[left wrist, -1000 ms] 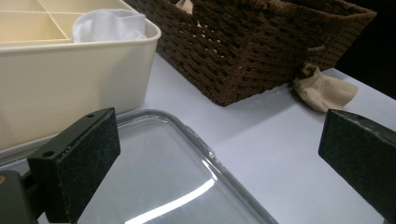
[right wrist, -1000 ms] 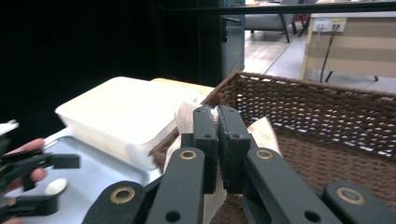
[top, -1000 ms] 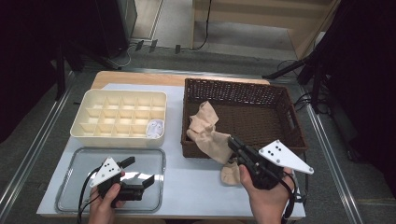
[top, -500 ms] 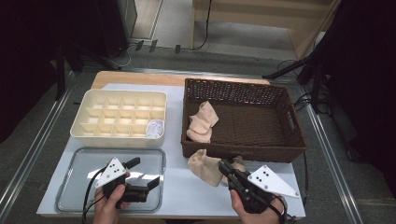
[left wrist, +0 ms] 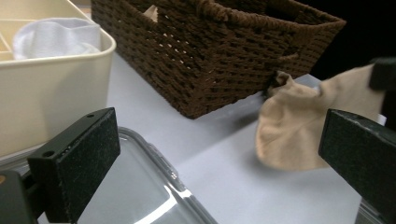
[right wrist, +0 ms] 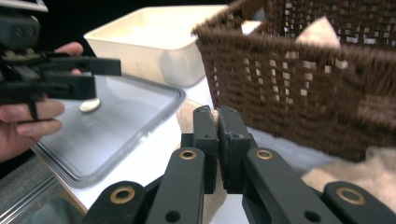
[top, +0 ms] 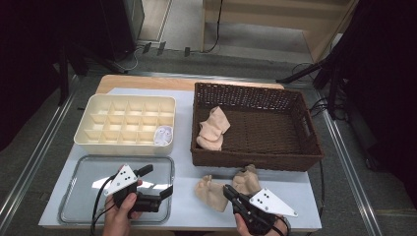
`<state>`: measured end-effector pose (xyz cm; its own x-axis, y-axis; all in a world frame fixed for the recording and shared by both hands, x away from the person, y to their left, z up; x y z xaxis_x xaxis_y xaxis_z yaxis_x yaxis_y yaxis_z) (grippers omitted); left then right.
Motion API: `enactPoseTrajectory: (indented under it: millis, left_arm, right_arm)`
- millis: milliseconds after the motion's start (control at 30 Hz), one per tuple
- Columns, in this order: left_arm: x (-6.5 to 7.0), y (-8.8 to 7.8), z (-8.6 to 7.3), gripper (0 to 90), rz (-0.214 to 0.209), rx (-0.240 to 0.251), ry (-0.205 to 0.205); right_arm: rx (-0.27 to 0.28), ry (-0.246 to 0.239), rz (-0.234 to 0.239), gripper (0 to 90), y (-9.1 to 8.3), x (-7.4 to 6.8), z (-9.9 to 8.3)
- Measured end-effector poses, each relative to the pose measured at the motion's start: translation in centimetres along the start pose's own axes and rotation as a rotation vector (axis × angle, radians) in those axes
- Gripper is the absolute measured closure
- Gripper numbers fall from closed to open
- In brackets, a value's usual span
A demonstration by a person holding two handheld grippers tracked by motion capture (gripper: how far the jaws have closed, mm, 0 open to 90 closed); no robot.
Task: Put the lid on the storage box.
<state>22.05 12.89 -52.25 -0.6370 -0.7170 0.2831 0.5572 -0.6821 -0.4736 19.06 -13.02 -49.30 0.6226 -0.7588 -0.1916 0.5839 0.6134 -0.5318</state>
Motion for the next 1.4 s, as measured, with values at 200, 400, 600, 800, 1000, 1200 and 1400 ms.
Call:
enactPoseTrajectory:
  millis: [200,400,600,800,1000,1200,1400]
  left_arm:
    - [0.4,0.2,-0.2,0.0,-0.013,-0.009,0.011]
    - [0.6,0.3,-0.7,0.0,-0.021,-0.018,0.013]
    - [0.5,0.3,-0.9,0.0,-0.03,-0.019,0.006]
    - [0.6,0.6,-1.1,0.0,-0.039,-0.034,0.009]
    - [0.8,0.7,-1.1,0.0,-0.052,-0.038,0.004]
    - [0.8,0.8,-1.2,0.0,-0.056,-0.043,0.003]
    - [0.9,0.7,-1.3,0.0,-0.061,-0.044,0.002]
  right_arm:
    - [-0.028,0.03,-0.029,88.3,0.7,1.2,-1.7]
    - [-0.024,0.064,-0.048,71.6,1.2,2.7,-2.6]
    - [0.047,0.132,-0.144,64.2,-0.5,6.0,-2.7]
    - [0.003,0.196,-0.258,55.8,-0.3,9.8,-4.5]
    - [-0.041,0.216,-0.263,47.8,1.4,11.0,-5.1]
    - [-0.115,0.21,-0.245,75.3,2.6,10.5,-5.5]
    - [-0.085,0.216,-0.244,86.2,1.1,10.7,-4.8]
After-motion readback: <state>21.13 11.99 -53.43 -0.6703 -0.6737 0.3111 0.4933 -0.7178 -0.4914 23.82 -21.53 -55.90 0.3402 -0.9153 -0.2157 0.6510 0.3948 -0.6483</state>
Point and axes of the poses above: each handheld gripper's, and its own axes: y roughly forward along the jaws, z roughly out of its top, x roughly to its right, the point moved 6 cm from there along y, roughly forward along the jaws, and after that the axes turned 11 degrees about -x, right-handed, at the moved point
